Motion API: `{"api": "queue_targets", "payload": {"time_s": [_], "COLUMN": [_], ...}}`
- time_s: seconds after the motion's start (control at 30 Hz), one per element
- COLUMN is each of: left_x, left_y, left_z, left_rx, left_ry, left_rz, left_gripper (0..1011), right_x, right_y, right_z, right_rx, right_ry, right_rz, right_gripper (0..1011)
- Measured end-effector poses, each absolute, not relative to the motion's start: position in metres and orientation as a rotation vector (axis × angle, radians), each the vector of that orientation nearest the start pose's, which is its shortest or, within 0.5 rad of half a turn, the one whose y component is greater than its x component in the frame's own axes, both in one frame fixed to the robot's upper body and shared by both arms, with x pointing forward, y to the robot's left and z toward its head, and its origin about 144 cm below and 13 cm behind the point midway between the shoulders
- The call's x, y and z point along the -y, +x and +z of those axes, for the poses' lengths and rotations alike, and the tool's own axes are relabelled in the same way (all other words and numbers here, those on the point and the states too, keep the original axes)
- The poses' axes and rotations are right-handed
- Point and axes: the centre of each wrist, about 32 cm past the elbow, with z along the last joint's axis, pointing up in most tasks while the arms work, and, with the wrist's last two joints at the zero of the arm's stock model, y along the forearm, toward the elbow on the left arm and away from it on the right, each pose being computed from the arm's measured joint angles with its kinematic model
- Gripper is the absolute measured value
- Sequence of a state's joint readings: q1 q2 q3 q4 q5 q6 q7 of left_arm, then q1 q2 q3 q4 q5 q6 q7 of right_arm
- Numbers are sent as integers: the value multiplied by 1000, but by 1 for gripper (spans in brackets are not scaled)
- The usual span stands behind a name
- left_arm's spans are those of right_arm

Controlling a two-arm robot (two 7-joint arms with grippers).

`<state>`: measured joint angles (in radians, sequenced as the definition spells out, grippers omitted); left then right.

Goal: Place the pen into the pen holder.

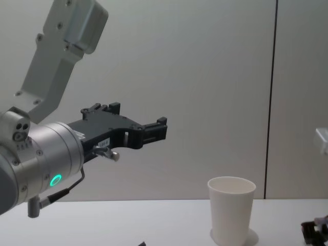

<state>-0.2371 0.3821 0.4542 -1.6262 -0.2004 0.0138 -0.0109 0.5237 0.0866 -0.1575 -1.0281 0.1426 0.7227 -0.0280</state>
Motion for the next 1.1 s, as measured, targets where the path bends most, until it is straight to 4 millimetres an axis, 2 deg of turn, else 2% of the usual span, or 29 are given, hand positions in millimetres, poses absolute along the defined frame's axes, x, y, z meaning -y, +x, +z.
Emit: {"api": "queue_targets", "payload": {"time_s": [1.1], "left_x": [-198], "left_y": [492], "left_z": [1204], "left_rx": [268], "left_ry": [61], "left_rz": [1124], "left_gripper": [1003], "right_x": [226], "right_y": [571], "right_z": [1194], "right_rx": [-184], "right_ry": [-214], "right_rz": [-1377], "right_gripper": [185]}}
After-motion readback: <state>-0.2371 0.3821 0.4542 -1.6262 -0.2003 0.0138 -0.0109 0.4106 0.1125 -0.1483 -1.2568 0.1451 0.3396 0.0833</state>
